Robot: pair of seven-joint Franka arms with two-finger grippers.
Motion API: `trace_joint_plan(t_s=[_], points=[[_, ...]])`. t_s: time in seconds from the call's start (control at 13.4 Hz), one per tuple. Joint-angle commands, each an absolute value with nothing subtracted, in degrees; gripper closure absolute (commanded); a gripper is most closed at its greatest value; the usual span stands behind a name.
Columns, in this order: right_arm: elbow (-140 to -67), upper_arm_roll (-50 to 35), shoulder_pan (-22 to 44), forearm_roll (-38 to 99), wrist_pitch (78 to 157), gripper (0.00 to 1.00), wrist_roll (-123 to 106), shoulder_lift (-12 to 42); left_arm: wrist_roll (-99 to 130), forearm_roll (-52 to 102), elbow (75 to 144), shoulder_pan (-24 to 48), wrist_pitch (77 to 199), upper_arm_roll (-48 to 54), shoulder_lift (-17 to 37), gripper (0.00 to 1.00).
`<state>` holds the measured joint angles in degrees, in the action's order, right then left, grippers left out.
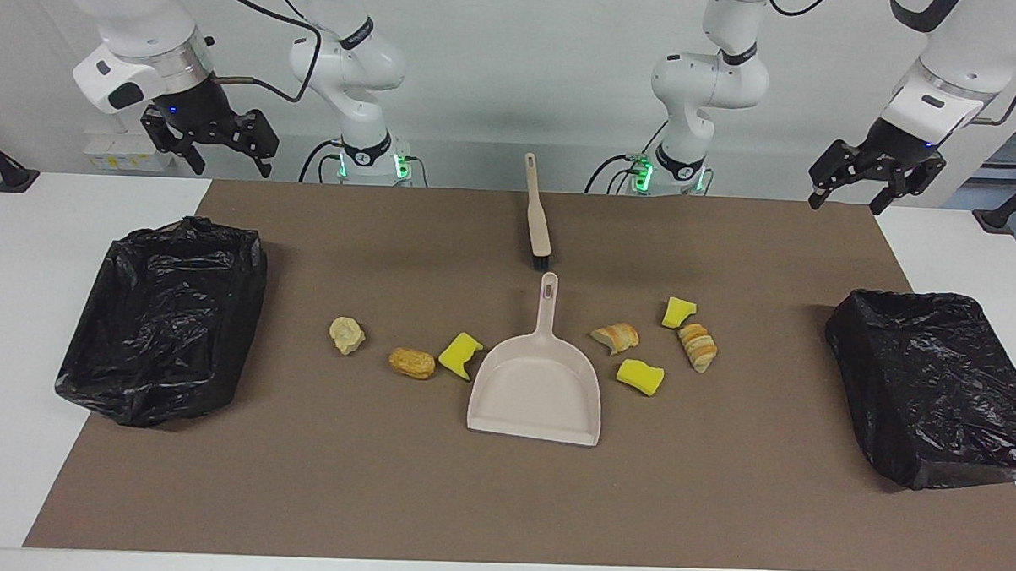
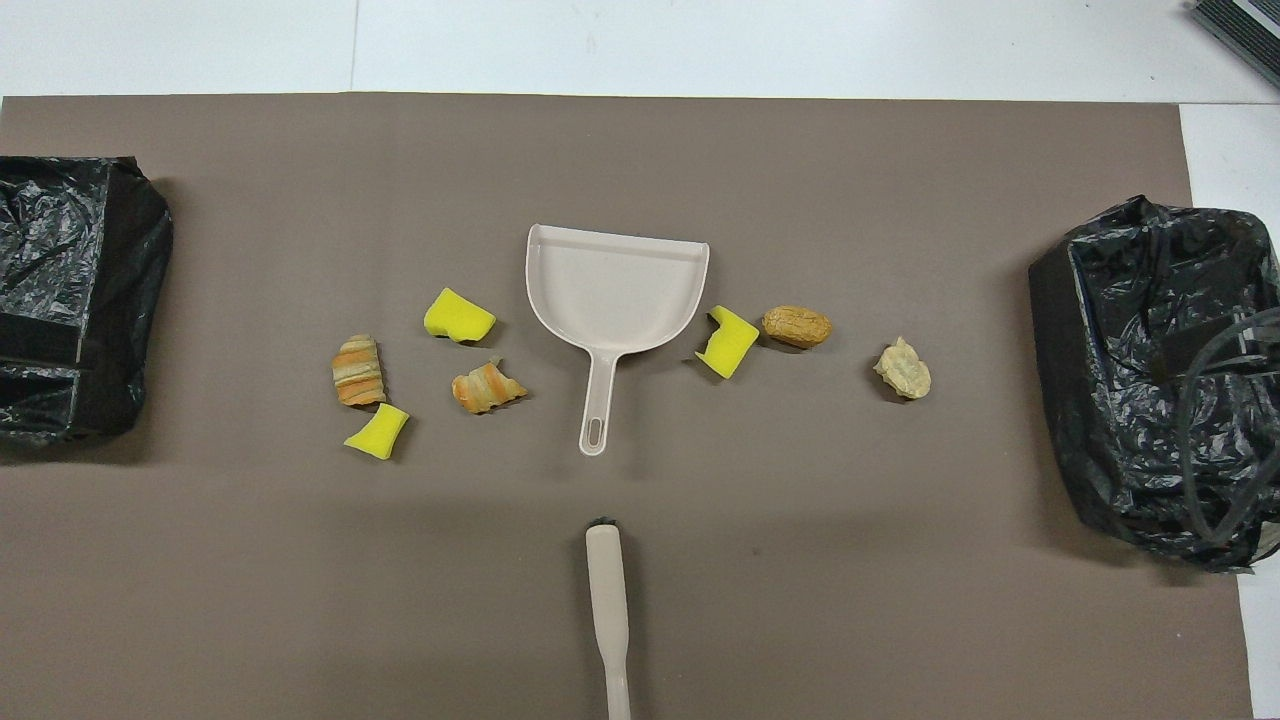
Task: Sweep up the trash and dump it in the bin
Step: 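Reach the right gripper to the beige dustpan handle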
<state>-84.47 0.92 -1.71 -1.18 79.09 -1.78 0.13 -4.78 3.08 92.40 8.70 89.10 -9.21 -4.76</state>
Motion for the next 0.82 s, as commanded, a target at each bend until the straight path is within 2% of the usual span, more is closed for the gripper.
trace_joint_plan(t_s=[0.0, 0.37, 0.59, 0.74], points=[[-84.2, 0.97, -2.37, 1.29, 78.57, 0.0, -2.03, 0.0, -4.83, 2.37, 92.29, 8.17, 87.98, -8.79, -5.27, 0.0], [-85.08, 0.79, -1.41, 2.29, 80.33, 0.0, -0.71, -0.27, -4.83, 2.37, 92.29, 8.17, 87.98, -8.79, -5.27, 0.0], [-85.43, -0.87, -1.06, 3.42, 82.78, 0.0, 1.58, 1.84, -4.92, 2.37, 92.29, 8.17, 88.07, -8.7, -5.19, 0.0], [-85.6, -0.97, 2.09, 3.6, 85.33, 0.0, 6.04, 3.42, -4.75, 2.37, 92.29, 8.35, 87.8, -8.7, -5.27, 0.0]])
